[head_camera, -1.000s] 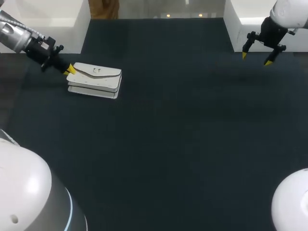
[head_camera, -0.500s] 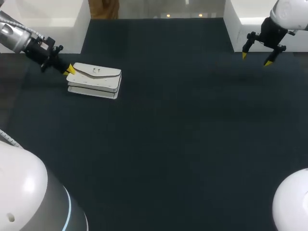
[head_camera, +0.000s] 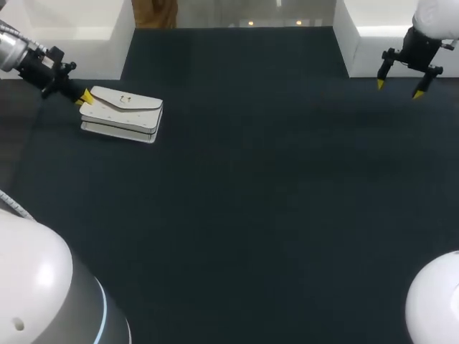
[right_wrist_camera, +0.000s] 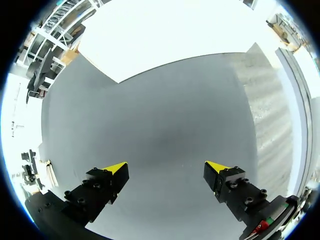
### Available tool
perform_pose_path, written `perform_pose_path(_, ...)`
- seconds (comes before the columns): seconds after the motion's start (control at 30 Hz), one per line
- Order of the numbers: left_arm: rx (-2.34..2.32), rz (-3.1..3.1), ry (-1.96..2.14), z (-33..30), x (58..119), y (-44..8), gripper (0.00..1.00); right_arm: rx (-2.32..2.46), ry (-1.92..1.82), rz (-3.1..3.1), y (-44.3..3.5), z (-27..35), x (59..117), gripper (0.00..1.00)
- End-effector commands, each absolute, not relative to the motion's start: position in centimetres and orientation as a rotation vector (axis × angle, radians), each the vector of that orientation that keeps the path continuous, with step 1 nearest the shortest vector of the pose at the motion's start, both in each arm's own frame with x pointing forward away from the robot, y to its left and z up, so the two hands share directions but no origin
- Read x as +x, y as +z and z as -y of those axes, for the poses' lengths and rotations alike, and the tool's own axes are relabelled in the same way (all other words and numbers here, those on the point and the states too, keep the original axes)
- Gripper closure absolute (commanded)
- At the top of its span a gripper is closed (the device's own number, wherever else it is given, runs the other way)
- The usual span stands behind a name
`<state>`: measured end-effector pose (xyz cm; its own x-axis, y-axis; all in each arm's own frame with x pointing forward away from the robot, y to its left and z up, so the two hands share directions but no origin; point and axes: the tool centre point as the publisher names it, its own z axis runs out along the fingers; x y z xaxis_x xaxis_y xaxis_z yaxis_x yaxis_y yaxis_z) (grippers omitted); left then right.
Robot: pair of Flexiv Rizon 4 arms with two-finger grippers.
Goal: Pick up the bag, open it, inspect its contents, close it, and place it on the opposite side
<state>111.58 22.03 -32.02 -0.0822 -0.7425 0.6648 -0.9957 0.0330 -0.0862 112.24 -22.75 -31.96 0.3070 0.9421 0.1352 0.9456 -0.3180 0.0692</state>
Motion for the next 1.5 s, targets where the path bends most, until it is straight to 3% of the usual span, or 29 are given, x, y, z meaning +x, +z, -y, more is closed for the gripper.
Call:
perform_pose_path(0.03, 1.757, 1.903, 0.719, -24.0, 112.6, -31.0, 1.0, -2.511, -0.219, 1.843, -30.6, 22.3, 111.3, 0.0)
perform_pose_path(1.5, 1.86, 1.875, 0.603, -37.7, 117.1, -31.4, 1.0, -2.435, -0.229, 2.005, -28.7, 14.8, 109.1, 0.0)
